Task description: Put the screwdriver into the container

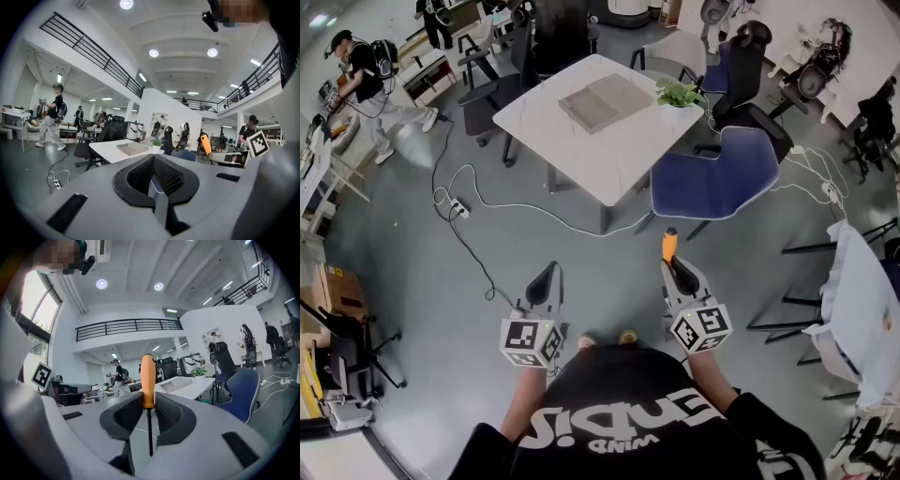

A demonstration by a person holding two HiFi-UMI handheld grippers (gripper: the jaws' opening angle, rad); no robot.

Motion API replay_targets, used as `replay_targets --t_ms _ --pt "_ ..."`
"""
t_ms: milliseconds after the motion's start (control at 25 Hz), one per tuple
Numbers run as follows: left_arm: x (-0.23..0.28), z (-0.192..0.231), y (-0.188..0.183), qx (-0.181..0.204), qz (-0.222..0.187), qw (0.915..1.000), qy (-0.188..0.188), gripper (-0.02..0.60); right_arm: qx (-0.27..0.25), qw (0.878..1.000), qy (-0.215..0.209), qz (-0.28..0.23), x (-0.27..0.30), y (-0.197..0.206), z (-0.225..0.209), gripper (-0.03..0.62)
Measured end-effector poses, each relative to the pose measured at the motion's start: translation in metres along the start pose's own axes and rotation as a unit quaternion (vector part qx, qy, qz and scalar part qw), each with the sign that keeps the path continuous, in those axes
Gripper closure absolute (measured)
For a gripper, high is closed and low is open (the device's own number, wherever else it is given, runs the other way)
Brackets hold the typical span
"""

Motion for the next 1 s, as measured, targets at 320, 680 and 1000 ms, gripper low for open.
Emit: replay_targets --t_ms 320,680,1000 --pt "0.002 0.006 0.001 -0.002 0.0 1.0 0.002 0.568 0.008 1.0 -0.01 -0.015 0.006 -0.003 0.004 0.519" --pt "0.0 0.026 -0.006 0.003 0.003 0.9999 0.015 0.568 0.015 1.0 -0.002 -0.025 0.018 -0.007 0.02 0.519" --pt "0.004 0.052 -0.01 0.008 0.001 0.9995 0.031 0.568 0.036 0.999 0.0 -0.039 0.04 -0.005 0.045 0.519"
Point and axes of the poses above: the fingertips, and each gripper's own axes: x forward along the fingers, z to its left, y out of its underside, the point moved 5 cm from there along -x, backward along the fingers, and after that the axes turned 12 degrees about -x, right-handed, at the moved point
